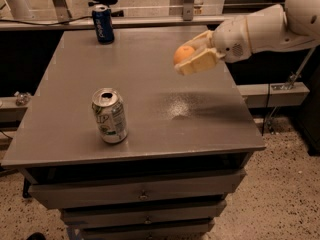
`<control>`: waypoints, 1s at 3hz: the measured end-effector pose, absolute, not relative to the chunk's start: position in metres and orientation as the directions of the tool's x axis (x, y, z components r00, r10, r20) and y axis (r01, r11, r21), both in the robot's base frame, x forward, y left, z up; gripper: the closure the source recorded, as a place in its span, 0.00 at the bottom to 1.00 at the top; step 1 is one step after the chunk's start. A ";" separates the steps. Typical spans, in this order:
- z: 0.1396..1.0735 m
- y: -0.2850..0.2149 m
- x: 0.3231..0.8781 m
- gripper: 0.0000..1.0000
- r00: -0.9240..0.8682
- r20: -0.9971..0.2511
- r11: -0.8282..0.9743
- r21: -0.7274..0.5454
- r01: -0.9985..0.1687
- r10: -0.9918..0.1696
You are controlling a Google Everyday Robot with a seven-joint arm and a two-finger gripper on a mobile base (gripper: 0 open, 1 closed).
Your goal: Move orange near 7up can
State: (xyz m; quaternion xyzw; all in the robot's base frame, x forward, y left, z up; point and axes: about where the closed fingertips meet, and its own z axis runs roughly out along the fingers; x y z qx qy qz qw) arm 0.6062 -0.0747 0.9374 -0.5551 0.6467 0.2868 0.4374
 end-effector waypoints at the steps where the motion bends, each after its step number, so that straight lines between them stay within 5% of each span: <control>1: 0.930 -0.045 0.554 1.00 0.090 -0.879 0.113 -0.161 -0.980 -0.469; 3: 0.909 0.023 0.471 1.00 0.183 -0.878 -0.060 -0.174 -0.983 -0.442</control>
Offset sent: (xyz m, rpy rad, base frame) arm -0.1582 0.1084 -0.0346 -0.0072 -0.0982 0.3135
